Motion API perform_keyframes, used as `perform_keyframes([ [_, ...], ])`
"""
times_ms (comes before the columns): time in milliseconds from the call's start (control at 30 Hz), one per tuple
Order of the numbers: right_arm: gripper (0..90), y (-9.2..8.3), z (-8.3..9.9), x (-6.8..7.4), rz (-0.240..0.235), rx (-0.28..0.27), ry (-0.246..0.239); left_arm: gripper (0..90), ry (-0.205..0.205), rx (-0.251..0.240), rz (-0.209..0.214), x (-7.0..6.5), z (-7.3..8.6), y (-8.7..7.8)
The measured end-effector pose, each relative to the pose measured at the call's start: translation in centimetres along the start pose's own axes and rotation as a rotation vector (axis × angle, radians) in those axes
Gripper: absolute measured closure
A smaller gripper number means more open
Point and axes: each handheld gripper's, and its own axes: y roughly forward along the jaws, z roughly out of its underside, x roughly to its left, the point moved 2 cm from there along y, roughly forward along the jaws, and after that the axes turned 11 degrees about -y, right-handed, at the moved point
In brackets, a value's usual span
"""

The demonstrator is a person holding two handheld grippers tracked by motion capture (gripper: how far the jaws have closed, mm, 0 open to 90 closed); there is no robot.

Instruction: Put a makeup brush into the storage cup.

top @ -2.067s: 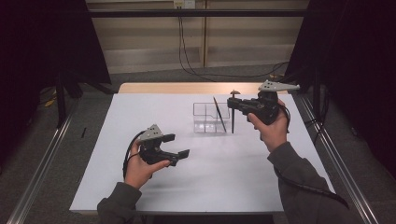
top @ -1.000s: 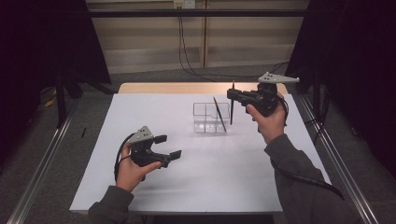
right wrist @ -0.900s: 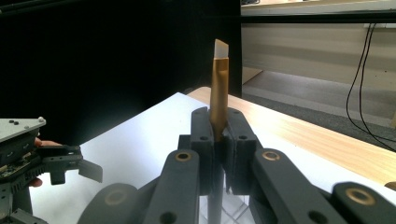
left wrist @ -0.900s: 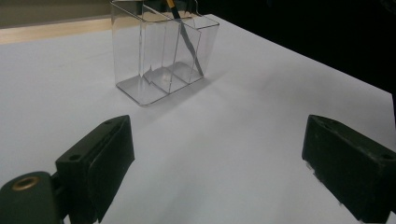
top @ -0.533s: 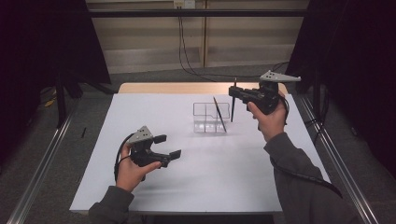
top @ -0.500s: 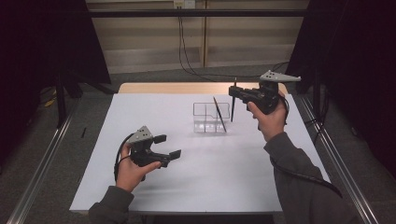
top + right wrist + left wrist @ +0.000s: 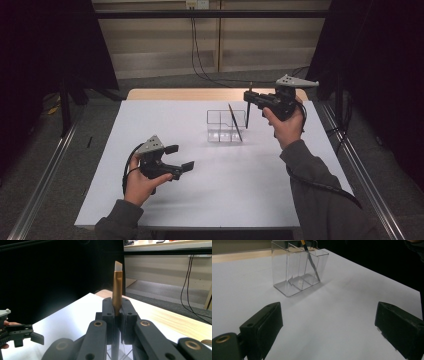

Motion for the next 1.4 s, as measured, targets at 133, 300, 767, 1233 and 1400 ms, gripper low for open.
perform_keyframes([
  [133,84.7,0.3,0.0,-0.1,0.000,-0.007,0.004,5.9,0.010,-0.004,0.002,0.0,-0.1,-0.1],
  [300,84.7,0.6,0.0,-0.2,0.002,-0.011,0.001,4.1,0.013,-0.012,0.002,0.0,-0.2,-0.3],
  [767,84.7,1.3,-0.1,-0.4,0.011,-0.018,0.000,0.6,0.049,0.009,0.018,0.0,0.0,-0.5],
  [1233,84.7,1.7,0.1,-0.6,0.021,-0.025,0.001,0.5,0.059,0.025,0.040,0.0,0.2,-0.5],
  [1400,84.7,2.2,0.2,-0.5,0.025,-0.020,-0.003,0.5,0.056,0.025,0.040,-0.1,0.3,-0.5],
])
